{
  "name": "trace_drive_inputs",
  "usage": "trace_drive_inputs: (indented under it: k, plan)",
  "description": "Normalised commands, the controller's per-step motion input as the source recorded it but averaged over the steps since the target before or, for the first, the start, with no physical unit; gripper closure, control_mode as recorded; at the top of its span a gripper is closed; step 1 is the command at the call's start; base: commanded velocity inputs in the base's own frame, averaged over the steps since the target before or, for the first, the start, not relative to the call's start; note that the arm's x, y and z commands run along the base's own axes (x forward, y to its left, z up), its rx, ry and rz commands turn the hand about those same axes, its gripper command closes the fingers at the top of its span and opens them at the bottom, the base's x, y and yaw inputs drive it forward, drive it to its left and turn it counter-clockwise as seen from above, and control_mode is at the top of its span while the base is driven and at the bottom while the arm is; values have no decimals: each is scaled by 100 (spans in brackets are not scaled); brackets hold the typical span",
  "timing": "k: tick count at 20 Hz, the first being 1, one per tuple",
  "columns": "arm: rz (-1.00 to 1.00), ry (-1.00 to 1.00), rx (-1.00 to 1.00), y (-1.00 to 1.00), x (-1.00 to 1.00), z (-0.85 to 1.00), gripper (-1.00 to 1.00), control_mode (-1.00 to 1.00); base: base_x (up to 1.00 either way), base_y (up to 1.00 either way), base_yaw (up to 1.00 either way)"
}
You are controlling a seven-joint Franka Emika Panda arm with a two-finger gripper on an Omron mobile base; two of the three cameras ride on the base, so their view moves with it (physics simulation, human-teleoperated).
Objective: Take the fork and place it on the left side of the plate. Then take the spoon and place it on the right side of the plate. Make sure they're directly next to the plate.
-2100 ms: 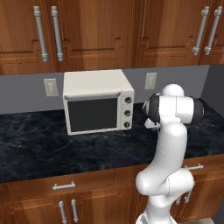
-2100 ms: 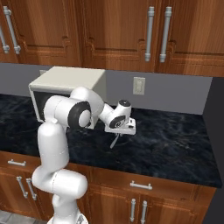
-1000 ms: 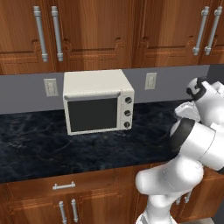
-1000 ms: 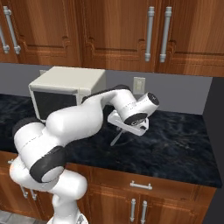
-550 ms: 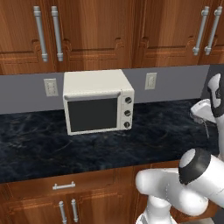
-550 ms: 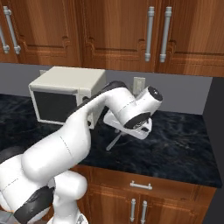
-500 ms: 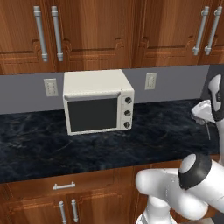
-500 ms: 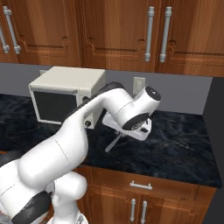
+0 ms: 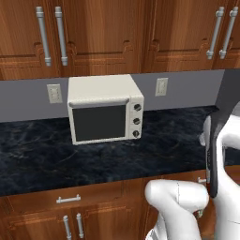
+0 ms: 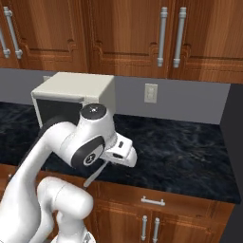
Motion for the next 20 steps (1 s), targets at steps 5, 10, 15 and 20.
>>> trace_drive_inputs:
  k: [5,10,15,20]
  plan:
    - [-3,-1,-30,62,-31,28,100,-100,0,0,0]
    - [0,0,-14,21,-18,48,100,-100,0,0,0]
    - [0,-2,-2,5,-22,35,100,-100,0,0,0]
    - [6,-6,0,3,-12,0,100,-100,0,0,0]
